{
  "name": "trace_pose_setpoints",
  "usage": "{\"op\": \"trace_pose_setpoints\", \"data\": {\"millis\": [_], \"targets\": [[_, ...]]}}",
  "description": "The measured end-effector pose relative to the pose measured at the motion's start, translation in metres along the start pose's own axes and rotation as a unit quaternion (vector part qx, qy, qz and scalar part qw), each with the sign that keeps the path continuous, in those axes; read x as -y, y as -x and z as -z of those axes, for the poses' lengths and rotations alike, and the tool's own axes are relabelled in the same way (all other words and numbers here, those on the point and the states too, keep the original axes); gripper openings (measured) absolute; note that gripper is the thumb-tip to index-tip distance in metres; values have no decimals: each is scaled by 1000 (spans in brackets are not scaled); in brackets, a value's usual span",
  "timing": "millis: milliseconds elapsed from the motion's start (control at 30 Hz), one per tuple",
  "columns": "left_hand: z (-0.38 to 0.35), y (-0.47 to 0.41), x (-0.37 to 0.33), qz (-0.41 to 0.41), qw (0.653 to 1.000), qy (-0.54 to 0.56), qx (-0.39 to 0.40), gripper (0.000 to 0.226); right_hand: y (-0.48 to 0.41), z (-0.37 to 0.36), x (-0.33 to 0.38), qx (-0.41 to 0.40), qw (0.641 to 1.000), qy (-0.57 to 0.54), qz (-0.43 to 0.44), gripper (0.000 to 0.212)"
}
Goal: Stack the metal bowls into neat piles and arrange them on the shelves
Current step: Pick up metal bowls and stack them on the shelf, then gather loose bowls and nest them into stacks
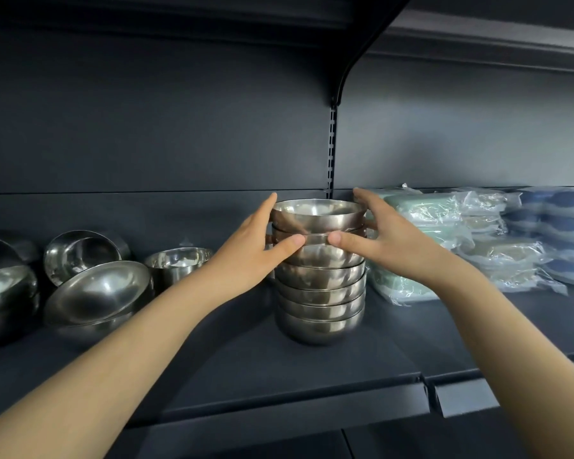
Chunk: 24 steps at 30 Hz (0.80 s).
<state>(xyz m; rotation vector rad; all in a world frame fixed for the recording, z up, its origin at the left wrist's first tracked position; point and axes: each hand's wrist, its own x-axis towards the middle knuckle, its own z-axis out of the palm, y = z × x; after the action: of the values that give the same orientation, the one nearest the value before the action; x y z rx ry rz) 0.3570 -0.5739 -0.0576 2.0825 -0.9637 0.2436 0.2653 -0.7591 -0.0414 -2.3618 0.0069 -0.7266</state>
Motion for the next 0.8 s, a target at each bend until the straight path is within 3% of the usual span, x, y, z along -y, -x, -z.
{"op": "trace_pose_setpoints", "data": {"millis": [133,267,500,800], "targets": [[3,5,-2,8,999,-31,-7,75,6,5,7,-22,995,85,38,81],[8,15,1,9,997,-78,-5,72,8,5,16,-57,985,148,65,63],[34,46,2,12,987,-159,-33,46,17,-12,38,-89,969,203,107,48],[97,136,5,32,966,-248,-67,30,72,-50,109,11,970,223,100,49]]}}
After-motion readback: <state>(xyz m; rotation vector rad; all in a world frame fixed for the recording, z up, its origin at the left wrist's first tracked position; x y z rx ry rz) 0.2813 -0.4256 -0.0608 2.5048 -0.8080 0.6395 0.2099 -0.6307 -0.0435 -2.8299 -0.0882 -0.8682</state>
